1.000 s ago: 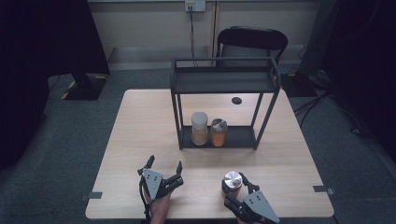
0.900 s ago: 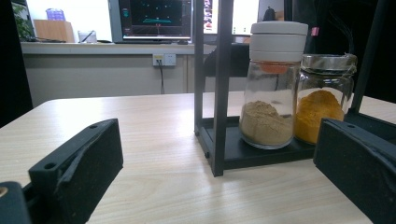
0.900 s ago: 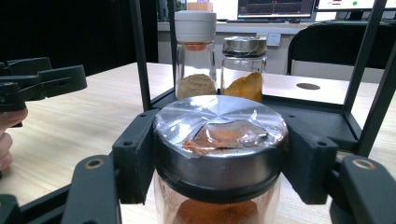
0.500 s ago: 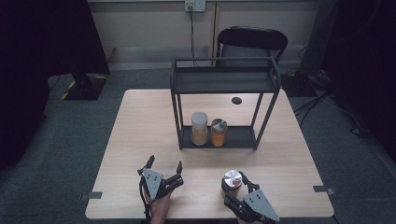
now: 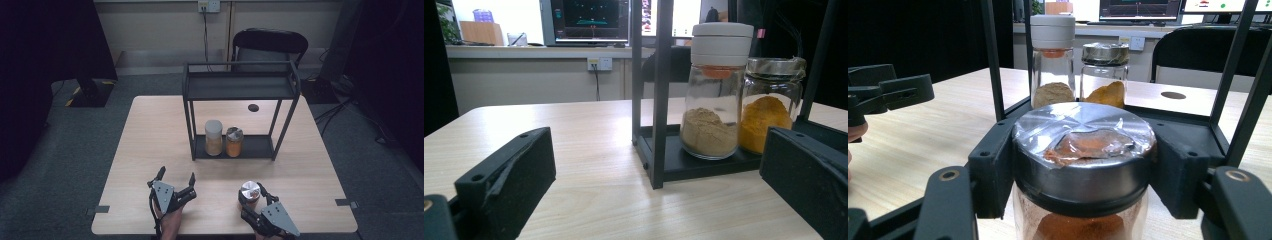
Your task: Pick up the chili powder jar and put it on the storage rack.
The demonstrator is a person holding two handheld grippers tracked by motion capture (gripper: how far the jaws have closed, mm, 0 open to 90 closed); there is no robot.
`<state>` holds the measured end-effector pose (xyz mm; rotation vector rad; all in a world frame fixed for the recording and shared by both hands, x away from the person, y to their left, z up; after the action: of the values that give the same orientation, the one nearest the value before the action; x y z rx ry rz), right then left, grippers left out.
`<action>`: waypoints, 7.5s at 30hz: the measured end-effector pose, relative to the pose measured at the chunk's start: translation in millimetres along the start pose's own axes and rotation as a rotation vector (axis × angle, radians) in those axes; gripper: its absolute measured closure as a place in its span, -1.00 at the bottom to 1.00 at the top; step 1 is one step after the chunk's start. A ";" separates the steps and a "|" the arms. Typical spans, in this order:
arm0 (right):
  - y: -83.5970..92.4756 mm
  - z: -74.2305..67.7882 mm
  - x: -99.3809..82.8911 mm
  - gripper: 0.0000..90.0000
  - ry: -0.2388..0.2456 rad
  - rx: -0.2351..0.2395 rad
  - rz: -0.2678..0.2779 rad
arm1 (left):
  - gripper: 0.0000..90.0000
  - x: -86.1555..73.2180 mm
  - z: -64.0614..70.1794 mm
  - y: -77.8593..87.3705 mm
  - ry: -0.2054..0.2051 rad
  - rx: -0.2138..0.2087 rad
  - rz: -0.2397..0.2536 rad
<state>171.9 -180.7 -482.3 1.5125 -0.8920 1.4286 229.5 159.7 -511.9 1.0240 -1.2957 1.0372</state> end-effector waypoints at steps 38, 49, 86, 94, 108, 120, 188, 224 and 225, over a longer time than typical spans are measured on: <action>-9.8 8.3 18.1 -0.23 0.025 0.009 -0.017 | -0.98 0.2 0.0 -0.3 0.000 -0.002 -0.002; -15.0 13.2 23.2 -0.23 0.025 0.019 -0.020 | -0.98 0.2 -0.1 -0.3 -0.001 -0.002 -0.002; -37.1 25.8 39.7 -0.23 0.040 -0.001 -0.014 | -0.98 0.0 0.0 -0.1 -0.001 -0.002 0.000; -41.7 28.9 42.0 -0.23 0.042 0.000 -0.013 | -0.98 0.1 -0.1 -0.1 0.000 -0.002 -0.001; -50.1 36.5 48.9 -0.23 0.047 -0.015 -0.006 | -0.98 0.2 -0.3 -0.2 -0.001 -0.002 -0.002; -56.2 37.7 54.5 -0.23 0.044 -0.020 -0.007 | -0.98 0.0 -0.3 0.0 0.000 -0.003 0.000; -121.1 67.1 58.4 -0.23 0.020 -0.101 -0.014 | -0.98 -0.2 -0.2 0.2 0.000 -0.002 0.002; -160.9 77.6 45.3 -0.23 0.007 -0.145 -0.059 | -0.98 -0.4 -0.6 0.3 -0.001 -0.009 0.004; -162.2 76.9 44.7 -0.23 0.008 -0.149 -0.058 | -0.98 -0.4 -0.7 0.3 -0.001 -0.010 0.004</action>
<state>354.6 -186.9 -454.1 1.4092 -0.9214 1.2961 229.4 160.4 -512.3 1.0158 -1.3030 1.0322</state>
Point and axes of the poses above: each handheld gripper's, and its own axes: y roughly backward along the jaws, x roughly out of its top, z roughly to its right, the point moved 6 cm from there along -y, roughly forward along the jaws
